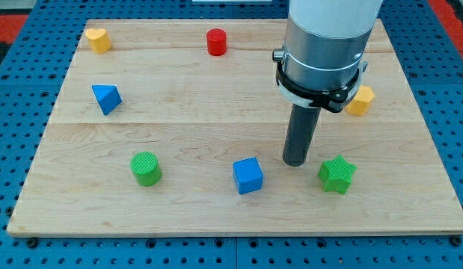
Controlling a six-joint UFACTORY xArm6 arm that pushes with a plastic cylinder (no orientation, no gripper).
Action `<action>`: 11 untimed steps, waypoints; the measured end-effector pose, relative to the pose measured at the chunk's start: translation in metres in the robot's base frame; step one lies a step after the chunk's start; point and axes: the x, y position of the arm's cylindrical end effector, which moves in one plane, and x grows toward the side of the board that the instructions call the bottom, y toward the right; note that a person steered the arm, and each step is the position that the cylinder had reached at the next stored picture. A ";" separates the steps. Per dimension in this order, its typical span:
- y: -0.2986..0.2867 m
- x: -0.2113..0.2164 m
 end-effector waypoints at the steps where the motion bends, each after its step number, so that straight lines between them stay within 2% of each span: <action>1: -0.001 0.000; 3: -0.002 0.000; 4: 0.016 -0.007; 5: 0.071 -0.026; 6: 0.172 -0.036; 7: 0.233 -0.036; 8: 0.235 -0.034; 10: 0.222 0.030; 11: 0.220 0.030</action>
